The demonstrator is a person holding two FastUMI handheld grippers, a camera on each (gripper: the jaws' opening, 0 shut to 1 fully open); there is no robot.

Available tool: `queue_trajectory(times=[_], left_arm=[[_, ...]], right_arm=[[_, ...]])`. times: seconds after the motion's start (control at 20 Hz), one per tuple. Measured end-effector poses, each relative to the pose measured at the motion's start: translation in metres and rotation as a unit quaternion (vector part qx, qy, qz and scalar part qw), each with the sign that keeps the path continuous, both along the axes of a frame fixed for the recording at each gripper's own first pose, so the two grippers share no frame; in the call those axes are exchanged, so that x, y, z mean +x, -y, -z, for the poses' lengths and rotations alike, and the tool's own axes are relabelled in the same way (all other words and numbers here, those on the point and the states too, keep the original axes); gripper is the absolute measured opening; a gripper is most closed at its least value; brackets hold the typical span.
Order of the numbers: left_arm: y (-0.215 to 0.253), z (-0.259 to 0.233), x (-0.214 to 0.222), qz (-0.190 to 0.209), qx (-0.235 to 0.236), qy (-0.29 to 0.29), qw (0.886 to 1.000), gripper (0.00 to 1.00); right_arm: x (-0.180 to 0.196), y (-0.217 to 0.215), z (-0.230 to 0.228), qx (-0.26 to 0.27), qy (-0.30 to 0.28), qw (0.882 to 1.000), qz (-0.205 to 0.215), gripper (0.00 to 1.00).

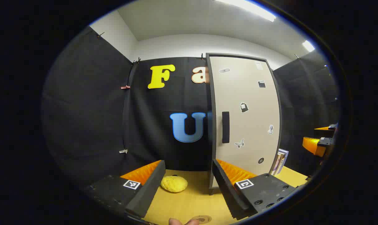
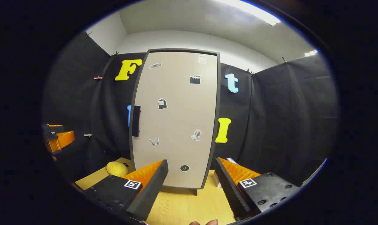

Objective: Open the cabinet door with the right hand, grasp the bottle in the cabinet with the left hand and place it on the coaster, then close the cabinet door with the right hand.

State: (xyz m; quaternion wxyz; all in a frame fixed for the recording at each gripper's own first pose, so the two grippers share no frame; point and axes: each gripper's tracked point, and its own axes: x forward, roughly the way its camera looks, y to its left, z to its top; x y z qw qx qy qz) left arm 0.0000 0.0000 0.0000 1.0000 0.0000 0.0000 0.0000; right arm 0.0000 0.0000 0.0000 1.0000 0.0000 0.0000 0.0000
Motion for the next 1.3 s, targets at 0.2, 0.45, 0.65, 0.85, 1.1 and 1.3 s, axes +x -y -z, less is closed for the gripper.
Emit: queue_trajectory(times=[0.2, 0.45, 0.65, 0.85, 1.1, 1.3], left_arm=[[0.001, 0.005, 0.007, 0.006, -0.002, -0.004, 1.000, 0.95], [-0.003, 0.006, 0.010, 0.006, -0.012, -0.004, 1.000, 0.95], [0.000, 0.006, 0.009, 0.002, 0.000, -0.004, 1.000, 0.95], [-0.001, 0.006, 0.012, 0.005, 0.000, -0.005, 1.000, 0.95], [-0.002, 0.008, 0.013, 0.008, 0.000, -0.008, 1.000, 0.95], [-0.005, 0.010, 0.014, 0.007, 0.004, -0.006, 1.000, 0.94]], right_arm=[[0.003, -0.007, -0.003, -0.002, 0.005, 1.000, 0.001, 0.98], [0.004, -0.009, -0.003, 0.004, 0.004, 1.000, 0.000, 0.97], [0.005, -0.004, -0.005, 0.019, 0.009, 1.000, 0.013, 0.98], [0.006, -0.008, -0.005, 0.019, 0.007, 1.000, 0.007, 0.98], [0.004, -0.016, -0.008, 0.011, 0.009, 1.000, 0.002, 0.98], [0.005, -0.029, -0.008, 0.015, 0.002, 1.000, -0.004, 0.97]])
